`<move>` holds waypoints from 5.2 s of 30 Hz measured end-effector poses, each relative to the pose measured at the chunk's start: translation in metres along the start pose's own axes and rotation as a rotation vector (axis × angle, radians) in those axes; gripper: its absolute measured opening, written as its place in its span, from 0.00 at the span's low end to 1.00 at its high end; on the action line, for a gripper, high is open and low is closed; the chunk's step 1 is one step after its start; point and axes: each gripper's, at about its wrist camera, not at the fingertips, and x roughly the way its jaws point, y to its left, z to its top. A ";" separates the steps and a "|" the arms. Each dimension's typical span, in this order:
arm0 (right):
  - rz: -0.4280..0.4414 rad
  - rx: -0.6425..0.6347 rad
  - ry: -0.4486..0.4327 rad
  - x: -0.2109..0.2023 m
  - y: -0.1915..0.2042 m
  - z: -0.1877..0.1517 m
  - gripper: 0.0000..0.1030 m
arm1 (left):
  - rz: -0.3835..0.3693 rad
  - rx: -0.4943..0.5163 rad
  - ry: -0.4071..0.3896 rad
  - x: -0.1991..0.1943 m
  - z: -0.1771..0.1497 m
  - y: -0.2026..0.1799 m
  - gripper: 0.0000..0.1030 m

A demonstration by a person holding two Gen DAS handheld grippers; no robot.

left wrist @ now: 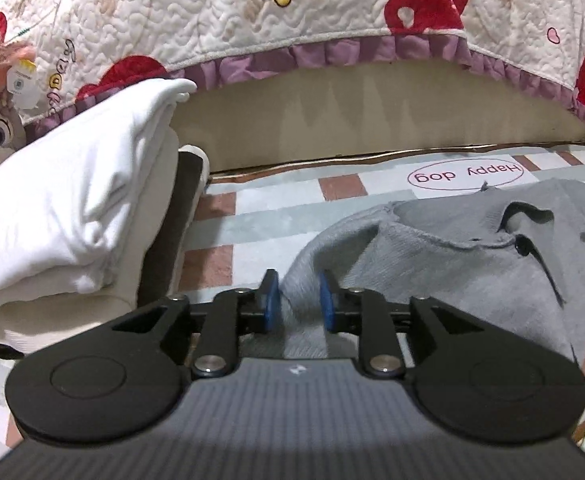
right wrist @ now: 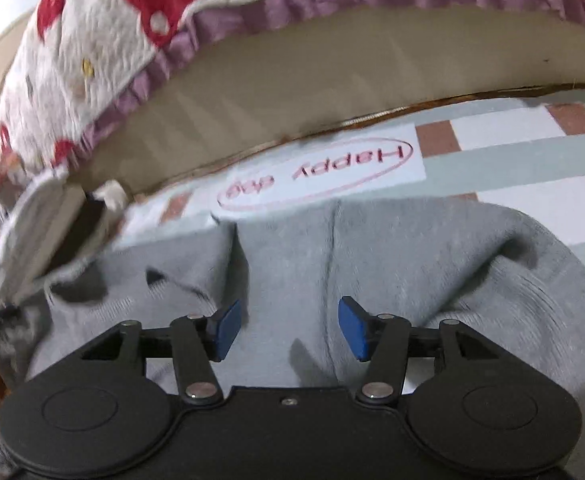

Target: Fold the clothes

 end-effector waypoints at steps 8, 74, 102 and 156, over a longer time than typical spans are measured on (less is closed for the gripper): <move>-0.102 0.129 0.093 0.013 -0.015 -0.013 0.60 | -0.034 -0.066 0.004 -0.001 -0.016 0.015 0.46; -0.328 0.269 -0.202 -0.059 -0.065 0.012 0.38 | 0.077 -0.164 0.103 -0.005 -0.031 -0.003 0.42; -0.287 0.157 -0.230 -0.002 -0.058 0.001 0.68 | 0.018 -0.210 0.160 0.046 -0.071 0.014 0.08; -0.163 0.009 -0.125 -0.066 -0.014 -0.010 0.50 | -0.147 -0.117 0.006 -0.001 -0.016 -0.051 0.33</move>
